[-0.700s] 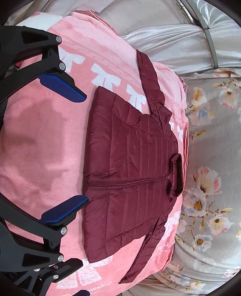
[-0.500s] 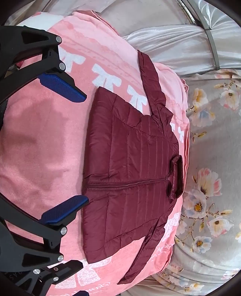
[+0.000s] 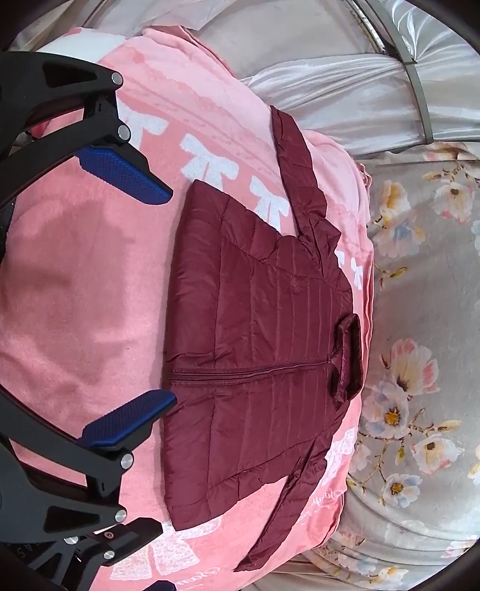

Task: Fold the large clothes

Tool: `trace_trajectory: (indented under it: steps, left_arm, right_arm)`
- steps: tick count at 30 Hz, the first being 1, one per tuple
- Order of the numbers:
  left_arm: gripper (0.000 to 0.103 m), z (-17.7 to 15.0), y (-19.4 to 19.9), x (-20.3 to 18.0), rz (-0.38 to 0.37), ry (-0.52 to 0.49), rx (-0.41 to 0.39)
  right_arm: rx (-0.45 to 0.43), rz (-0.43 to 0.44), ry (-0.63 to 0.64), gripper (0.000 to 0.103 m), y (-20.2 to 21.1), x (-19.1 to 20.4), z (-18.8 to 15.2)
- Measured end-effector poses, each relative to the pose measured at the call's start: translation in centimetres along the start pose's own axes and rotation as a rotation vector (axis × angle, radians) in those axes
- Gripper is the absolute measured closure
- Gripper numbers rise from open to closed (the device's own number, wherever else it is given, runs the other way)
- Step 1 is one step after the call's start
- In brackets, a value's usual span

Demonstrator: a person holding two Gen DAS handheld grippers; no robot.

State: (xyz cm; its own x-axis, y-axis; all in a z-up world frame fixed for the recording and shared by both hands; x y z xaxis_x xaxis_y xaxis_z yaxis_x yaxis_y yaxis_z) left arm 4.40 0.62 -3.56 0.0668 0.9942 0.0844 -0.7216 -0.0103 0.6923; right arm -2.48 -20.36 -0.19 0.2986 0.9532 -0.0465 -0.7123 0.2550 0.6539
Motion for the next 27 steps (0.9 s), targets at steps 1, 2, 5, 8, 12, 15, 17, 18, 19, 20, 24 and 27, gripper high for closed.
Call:
trace_trajectory:
  steps: [1, 2, 5, 8, 12, 15, 17, 18, 19, 20, 24, 27]
  left_arm:
    - [0.005, -0.02, 0.03, 0.13, 0.001, 0.001, 0.000]
    - [0.005, 0.00, 0.07, 0.23, 0.003, 0.001, -0.001]
    - [0.005, -0.07, -0.02, 0.46, 0.010, 0.001, -0.002]
    - [0.005, -0.14, -0.16, 0.56, 0.015, 0.003, -0.001]
    - [0.005, -0.14, -0.16, 0.56, 0.017, 0.002, -0.003]
    - [0.005, -0.18, -0.15, 0.64, 0.019, 0.004, -0.005]
    - [0.005, -0.16, -0.14, 0.68, 0.019, 0.003, -0.005]
    - [0.005, -0.15, -0.14, 0.68, 0.018, 0.004, -0.005]
    - [0.005, -0.14, -0.16, 0.72, 0.018, 0.004, -0.005]
    - [0.005, -0.14, -0.18, 0.74, 0.018, 0.004, -0.005]
    - [0.005, -0.16, -0.14, 0.70, 0.019, 0.004, -0.006]
    - [0.005, -0.27, -0.12, 0.95, 0.023, 0.006, -0.007]
  right_arm:
    - [0.001, 0.001, -0.001, 0.005, -0.02, -0.10, 0.01]
    - [0.003, 0.002, -0.001, 0.005, 0.00, -0.29, 0.02]
    - [0.004, 0.002, -0.003, 0.005, -0.13, 0.30, -0.16]
    - [0.003, 0.002, -0.001, 0.005, -0.10, 0.03, -0.15]
    - [0.003, 0.005, -0.002, 0.005, -0.11, 0.13, -0.22]
    - [0.002, 0.006, 0.000, 0.005, -0.04, 0.59, -0.43]
    - [0.004, 0.007, -0.001, 0.005, -0.03, 0.67, -0.46]
    - [0.004, 0.007, -0.002, 0.005, -0.05, 0.50, -0.50]
    - [0.004, 0.007, -0.002, 0.005, -0.09, 0.38, -0.54]
    - [0.004, 0.007, -0.001, 0.005, -0.08, 0.64, -0.61]
    - [0.004, 0.007, -0.004, 0.005, -0.02, 0.25, -0.51]
    - [0.005, 0.008, -0.003, 0.005, 0.02, 0.18, -0.50]
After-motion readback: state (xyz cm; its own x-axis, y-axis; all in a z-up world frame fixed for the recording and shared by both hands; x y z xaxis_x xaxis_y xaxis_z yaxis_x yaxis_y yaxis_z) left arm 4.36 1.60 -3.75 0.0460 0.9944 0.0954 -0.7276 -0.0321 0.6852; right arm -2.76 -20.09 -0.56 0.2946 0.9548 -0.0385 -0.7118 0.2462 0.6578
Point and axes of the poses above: each gripper's, at about its wrist camera, not at the fingertips, and y roughly against the way its jaws point, x to its left, z to its top, the point moved 6 cm from there along -y, roughly the way its jaws point
